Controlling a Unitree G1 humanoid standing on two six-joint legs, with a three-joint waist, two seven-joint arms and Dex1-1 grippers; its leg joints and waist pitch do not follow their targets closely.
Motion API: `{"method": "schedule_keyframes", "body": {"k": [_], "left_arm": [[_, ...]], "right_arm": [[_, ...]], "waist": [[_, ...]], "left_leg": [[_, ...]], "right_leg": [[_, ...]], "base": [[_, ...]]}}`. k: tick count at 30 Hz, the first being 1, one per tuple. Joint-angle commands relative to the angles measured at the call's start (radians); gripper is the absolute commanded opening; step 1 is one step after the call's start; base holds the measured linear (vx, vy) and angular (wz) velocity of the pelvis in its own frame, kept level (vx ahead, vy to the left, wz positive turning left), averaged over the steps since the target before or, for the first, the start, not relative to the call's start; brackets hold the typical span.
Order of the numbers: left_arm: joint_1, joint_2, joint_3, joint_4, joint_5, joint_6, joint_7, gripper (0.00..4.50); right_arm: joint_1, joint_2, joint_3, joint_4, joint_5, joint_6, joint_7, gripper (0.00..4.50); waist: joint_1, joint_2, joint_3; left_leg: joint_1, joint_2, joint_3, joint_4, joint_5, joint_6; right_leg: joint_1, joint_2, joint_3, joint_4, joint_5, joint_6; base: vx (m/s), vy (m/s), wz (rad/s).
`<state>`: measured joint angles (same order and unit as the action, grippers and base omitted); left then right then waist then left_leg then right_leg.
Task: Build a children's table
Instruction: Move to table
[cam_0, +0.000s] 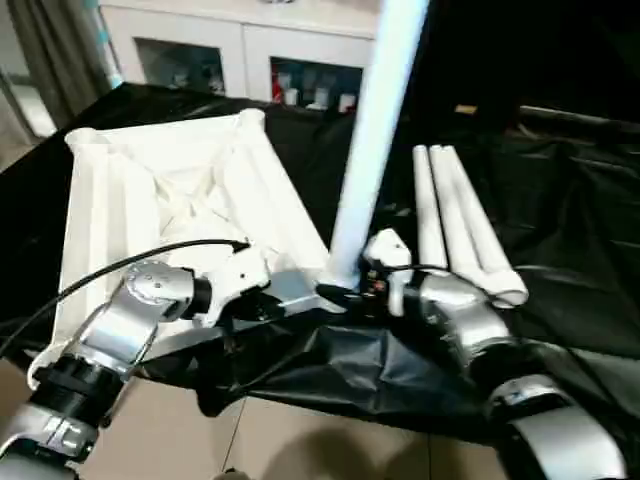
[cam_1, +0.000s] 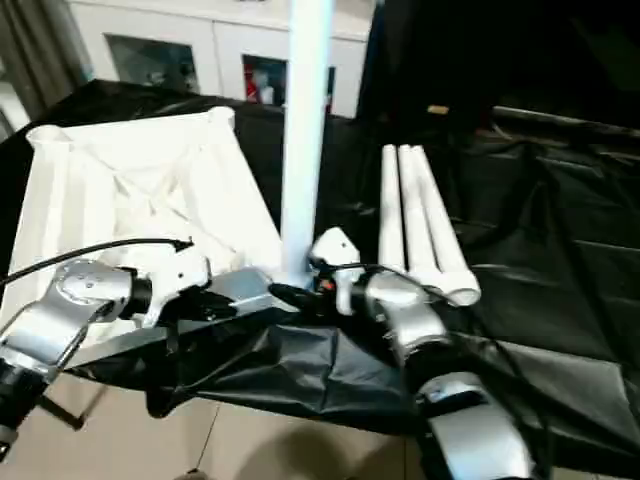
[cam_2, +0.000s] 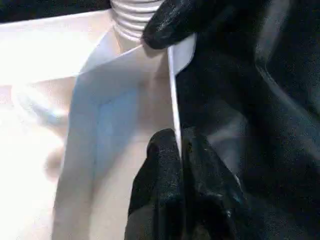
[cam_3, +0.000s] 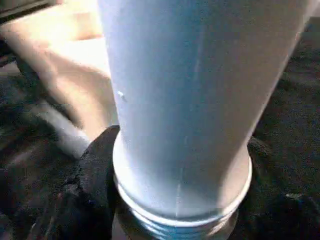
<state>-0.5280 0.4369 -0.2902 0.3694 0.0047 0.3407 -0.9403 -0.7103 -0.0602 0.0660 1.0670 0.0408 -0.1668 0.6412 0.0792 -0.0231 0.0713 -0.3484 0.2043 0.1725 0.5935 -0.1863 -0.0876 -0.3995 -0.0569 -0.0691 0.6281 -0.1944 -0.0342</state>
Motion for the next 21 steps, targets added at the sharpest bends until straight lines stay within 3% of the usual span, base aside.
{"method": "schedule_keyframes", "body": {"k": [1, 2, 4, 5, 6, 7, 8, 11, 14, 21], "left_arm": [[-0.069, -0.105, 0.029, -0.024, -0.027, 0.069, 0.132, 0.0], [-0.082, -0.14, 0.042, -0.007, -0.025, 0.09, 0.186, 0.0], [-0.11, -0.221, 0.068, 0.035, -0.02, 0.127, 0.302, 0.0], [-0.134, -0.291, 0.084, 0.077, -0.013, 0.142, 0.396, 0.0], [-0.134, -0.291, 0.084, 0.077, -0.013, 0.142, 0.396, 0.0], [-0.14, -0.308, 0.089, 0.087, -0.014, 0.145, 0.418, 0.0], [-0.148, -0.337, 0.098, 0.099, -0.014, 0.153, 0.449, 0.0], [-0.157, -0.361, 0.103, 0.11, -0.005, 0.162, 0.476, 0.0], [-0.165, -0.368, 0.105, 0.125, 0.007, 0.174, 0.493, 0.0], [-0.168, -0.353, 0.107, 0.13, 0.01, 0.184, 0.493, 0.0]], "right_arm": [[0.013, 0.02, -0.024, 0.136, -0.025, 0.129, -0.252, 2.73], [0.001, 0.035, -0.034, 0.149, -0.02, 0.141, -0.308, 2.73], [-0.028, 0.078, -0.062, 0.17, 0.001, 0.158, -0.406, 2.73], [-0.052, 0.118, -0.081, 0.186, 0.016, 0.165, -0.478, 2.73], [-0.052, 0.118, -0.081, 0.186, 0.016, 0.165, -0.478, 2.73], [-0.057, 0.128, -0.084, 0.19, 0.018, 0.166, -0.496, 2.72], [-0.064, 0.141, -0.083, 0.196, 0.018, 0.164, -0.524, 2.72], [-0.074, 0.158, -0.097, 0.205, 0.025, 0.164, -0.554, 2.72], [-0.089, 0.182, -0.131, 0.219, 0.034, 0.162, -0.557, 2.72], [-0.104, 0.193, -0.154, 0.226, 0.038, 0.155, -0.544, 2.72]], "waist": [[-0.012, 0.017, -0.039], [-0.018, 0.019, -0.039], [-0.019, 0.016, -0.041], [-0.016, 0.026, -0.042], [-0.018, 0.023, -0.04], [-0.016, 0.011, -0.044], [-0.013, 0.012, -0.046], [-0.008, 0.013, -0.048], [-0.005, 0.017, -0.051], [-0.003, 0.021, -0.056]], "left_leg": [[0.027, 0.026, -0.017, -0.083, -0.384, -0.039], [0.017, 0.025, -0.017, -0.085, -0.377, -0.039], [0.019, 0.022, -0.017, -0.084, -0.381, -0.029], [0.025, 0.021, -0.016, -0.081, -0.388, -0.028], [0.028, 0.021, -0.014, -0.082, -0.397, -0.026], [0.02, 0.016, -0.014, -0.082, -0.381, -0.012], [0.012, 0.014, -0.013, -0.085, -0.339, 0.004], [0.005, 0.019, -0.012, -0.087, -0.297, 0.02], [0.002, 0.021, -0.012, -0.088, -0.28, 0.018], [-0.003, 0.021, -0.008, -0.087, -0.236, 0.02]], "right_leg": [[0.019, -0.085, 0.052, -0.116, -0.529, -0.141], [0.023, -0.085, 0.051, -0.117, -0.531, -0.126], [0.02, -0.083, 0.049, -0.122, -0.526, -0.108], [0.015, -0.081, 0.048, -0.123, -0.516, -0.108], [0.012, -0.079, 0.046, -0.128, -0.515, -0.106], [0.021, -0.08, 0.044, -0.128, -0.507, -0.098], [0.026, -0.083, 0.046, -0.127, -0.492, -0.088], [0.026, -0.083, 0.05, -0.122, -0.436, -0.098], [0.029, -0.083, 0.05, -0.115, -0.384, -0.111], [0.037, -0.082, 0.053, -0.103, -0.273, -0.147]], "base": [[-0.06, 0.003, 0.0], [-0.079, 0.014, -0.03], [0.0, 0.0, 0.0], [0.0, 0.0, 0.0], [0.0, 0.0, 0.0], [0.0, 0.0, 0.0], [0.0, 0.0, 0.0], [0.0, 0.0, 0.0], [0.0, 0.0, 0.0], [0.0, 0.0, 0.0]]}}
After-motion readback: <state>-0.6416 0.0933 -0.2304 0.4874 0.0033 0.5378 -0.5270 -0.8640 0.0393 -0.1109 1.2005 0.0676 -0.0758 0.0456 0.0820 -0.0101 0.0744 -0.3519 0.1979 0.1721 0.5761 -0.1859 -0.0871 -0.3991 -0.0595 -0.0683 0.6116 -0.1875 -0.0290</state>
